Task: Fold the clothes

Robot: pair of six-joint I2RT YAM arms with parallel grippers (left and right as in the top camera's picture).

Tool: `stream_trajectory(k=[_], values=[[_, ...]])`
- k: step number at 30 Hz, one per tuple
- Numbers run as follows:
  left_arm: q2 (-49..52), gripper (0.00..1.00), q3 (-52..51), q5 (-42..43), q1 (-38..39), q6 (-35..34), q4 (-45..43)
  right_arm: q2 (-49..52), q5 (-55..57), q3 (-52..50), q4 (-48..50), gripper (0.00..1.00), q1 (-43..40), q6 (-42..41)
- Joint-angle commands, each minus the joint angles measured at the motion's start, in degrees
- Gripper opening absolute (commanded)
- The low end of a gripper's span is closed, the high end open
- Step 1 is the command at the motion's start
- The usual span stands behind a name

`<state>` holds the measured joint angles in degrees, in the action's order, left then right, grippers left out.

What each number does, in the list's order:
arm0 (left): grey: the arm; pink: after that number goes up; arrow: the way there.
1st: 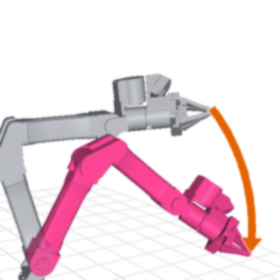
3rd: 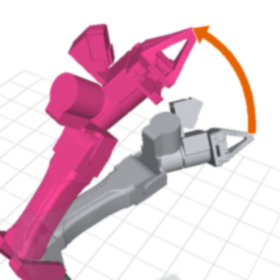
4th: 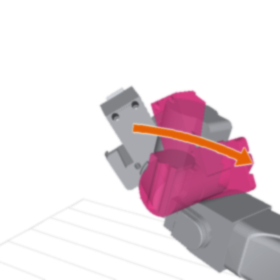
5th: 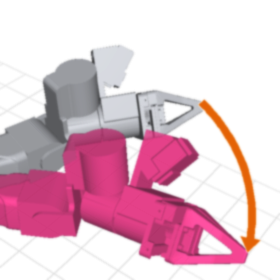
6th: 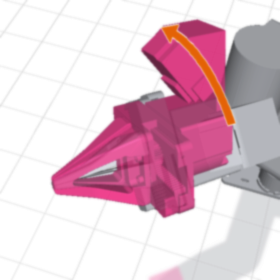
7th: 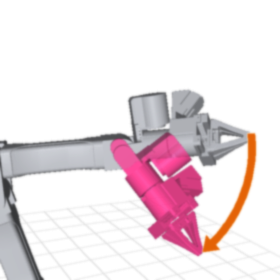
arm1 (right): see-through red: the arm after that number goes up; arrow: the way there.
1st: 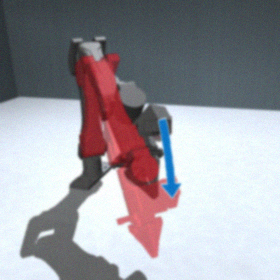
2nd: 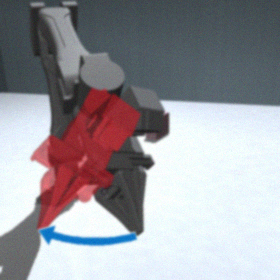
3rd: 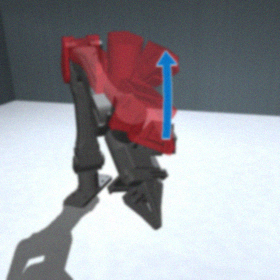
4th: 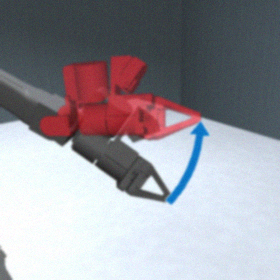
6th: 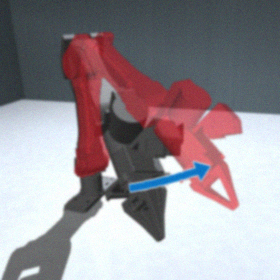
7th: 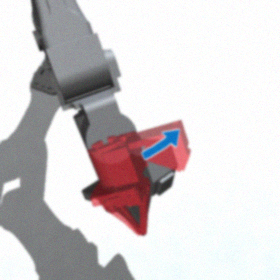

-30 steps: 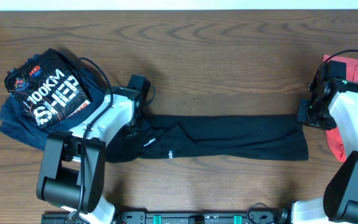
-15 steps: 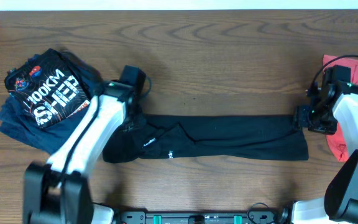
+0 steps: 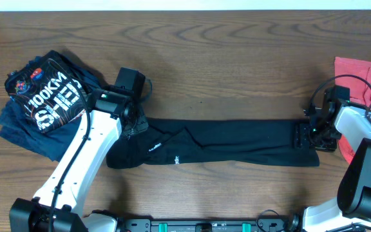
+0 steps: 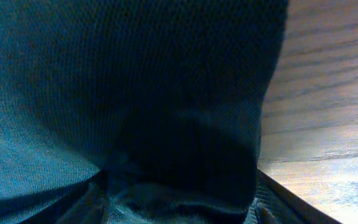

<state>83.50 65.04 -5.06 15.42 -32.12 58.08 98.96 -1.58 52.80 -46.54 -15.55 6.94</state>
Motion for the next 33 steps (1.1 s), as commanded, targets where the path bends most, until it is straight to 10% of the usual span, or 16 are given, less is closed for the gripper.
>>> stream_trajectory(k=[1,6,11,22,33], values=[[-0.3,0.50,0.8,-0.1,-0.3,0.3,0.2,3.0,-1.5,-2.2,1.4,0.60,-0.4,0.0],[-0.3,0.50,0.8,-0.1,-0.3,0.3,0.2,3.0,-1.7,-1.9,1.8,0.22,-0.5,-0.1],[-0.3,0.50,0.8,-0.1,-0.3,0.3,0.2,3.0,1.6,0.7,0.9,0.10,-3.0,-4.5],[-0.3,0.50,0.8,-0.1,-0.3,0.3,0.2,3.0,6.7,17.7,-11.5,0.03,-8.9,-8.6],[-0.3,0.50,0.8,-0.1,-0.3,0.3,0.2,2.9,5.9,18.3,-17.7,0.04,8.7,-7.4]])
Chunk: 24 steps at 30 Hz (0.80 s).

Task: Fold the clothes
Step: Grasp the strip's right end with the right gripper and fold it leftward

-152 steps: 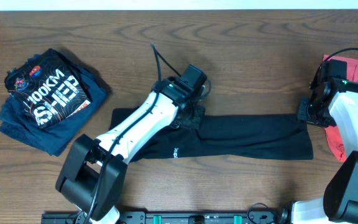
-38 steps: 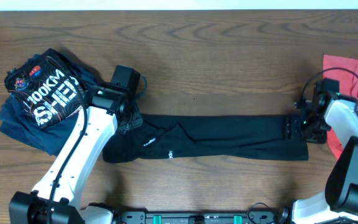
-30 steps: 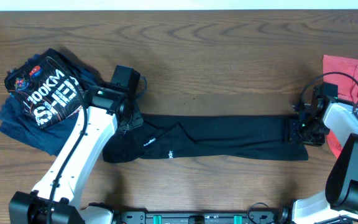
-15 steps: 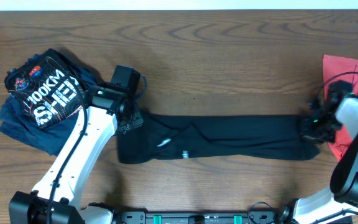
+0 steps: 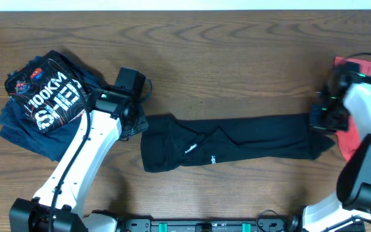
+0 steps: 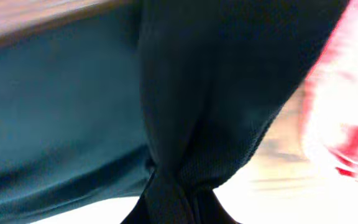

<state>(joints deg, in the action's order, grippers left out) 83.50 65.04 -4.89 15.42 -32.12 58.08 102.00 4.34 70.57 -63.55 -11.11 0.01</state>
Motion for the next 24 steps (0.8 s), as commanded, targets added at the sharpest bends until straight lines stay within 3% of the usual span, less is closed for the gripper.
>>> stream_trajectory(k=[1,13,24], values=[[-0.3,0.50,0.8,-0.3,-0.3,0.3,0.2,-0.1,0.0,0.5,-1.0,0.04,6.4,-0.7],[-0.3,0.50,0.8,-0.3,-0.3,0.3,0.2,-0.1,-0.3,0.5,-1.4,0.13,24.2,-4.8],[-0.3,0.50,0.8,-0.3,-0.3,0.3,0.2,-0.1,-0.3,0.5,-1.7,0.20,29.4,-5.7]])
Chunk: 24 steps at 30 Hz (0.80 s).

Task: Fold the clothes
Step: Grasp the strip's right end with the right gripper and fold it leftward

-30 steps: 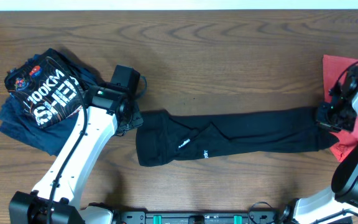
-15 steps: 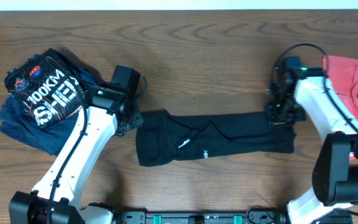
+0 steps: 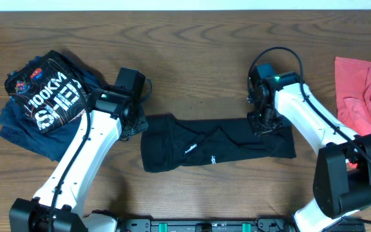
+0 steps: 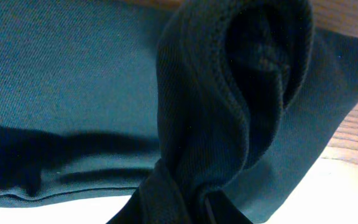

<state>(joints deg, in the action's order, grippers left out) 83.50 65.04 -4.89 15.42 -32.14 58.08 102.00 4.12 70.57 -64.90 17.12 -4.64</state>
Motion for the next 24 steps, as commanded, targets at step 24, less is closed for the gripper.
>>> stream_trajectory(k=[24], values=[[-0.3,0.63,-0.2,2.9,-0.3,0.4,0.8,-0.2,-1.4,0.7,-1.6,0.41,2.3,-1.5]])
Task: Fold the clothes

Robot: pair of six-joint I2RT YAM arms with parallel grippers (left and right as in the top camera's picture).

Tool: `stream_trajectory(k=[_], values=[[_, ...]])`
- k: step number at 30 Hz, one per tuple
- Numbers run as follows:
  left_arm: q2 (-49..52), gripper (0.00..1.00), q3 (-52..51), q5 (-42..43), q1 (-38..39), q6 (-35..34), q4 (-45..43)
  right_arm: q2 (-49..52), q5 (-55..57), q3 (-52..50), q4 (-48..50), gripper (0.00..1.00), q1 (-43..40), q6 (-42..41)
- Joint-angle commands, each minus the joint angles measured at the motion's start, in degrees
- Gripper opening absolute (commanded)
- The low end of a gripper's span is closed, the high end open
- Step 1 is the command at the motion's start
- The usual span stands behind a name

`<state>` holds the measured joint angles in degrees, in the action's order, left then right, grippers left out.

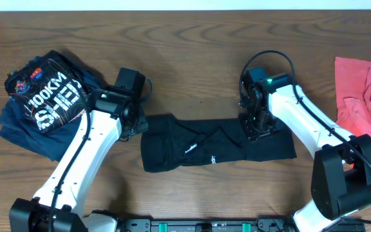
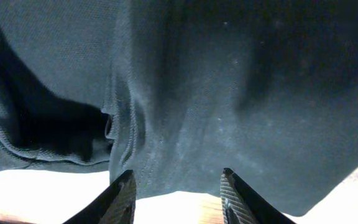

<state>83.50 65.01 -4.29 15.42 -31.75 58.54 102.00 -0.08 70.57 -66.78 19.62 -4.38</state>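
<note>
A black garment lies folded over itself in the table's front middle, its right part doubled. My right gripper hovers just above the folded-over end, open with nothing between its fingers. In the right wrist view that gripper shows both fingertips spread apart over the dark cloth. My left gripper sits at the garment's left edge. The arm hides its fingers, so its state does not show.
A stack of dark clothes topped by a "100KM" print lies at the far left. A red garment lies crumpled at the right edge. Bare wooden table stretches behind the black garment.
My right gripper was shut on the bunched end of the black garment and is now open. That end now lies flat on the layer below. The gripper has shifted slightly left.
The black garment first lay stretched long, my right gripper shut on its right end. Then the whole garment was further right, clear of my left gripper. Then the right end was over the middle, halving the length. Now it is let go.
</note>
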Motion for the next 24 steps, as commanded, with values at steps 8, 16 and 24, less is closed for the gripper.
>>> stream_trajectory(k=[8,16,24], values=[[2.5,0.75,-6.6,12.2,-0.3,4.2,-4.3,-2.2,7.5,2.3,4.1,0.47,-2.9,-10.4],[10.0,0.82,-9.6,24.6,-0.3,10.0,-13.2,-5.8,7.3,2.9,4.6,0.59,-7.2,-10.1],[13.2,0.83,-9.6,31.0,-0.3,14.0,-17.2,-5.8,7.3,2.7,4.3,0.60,-8.2,-9.9]])
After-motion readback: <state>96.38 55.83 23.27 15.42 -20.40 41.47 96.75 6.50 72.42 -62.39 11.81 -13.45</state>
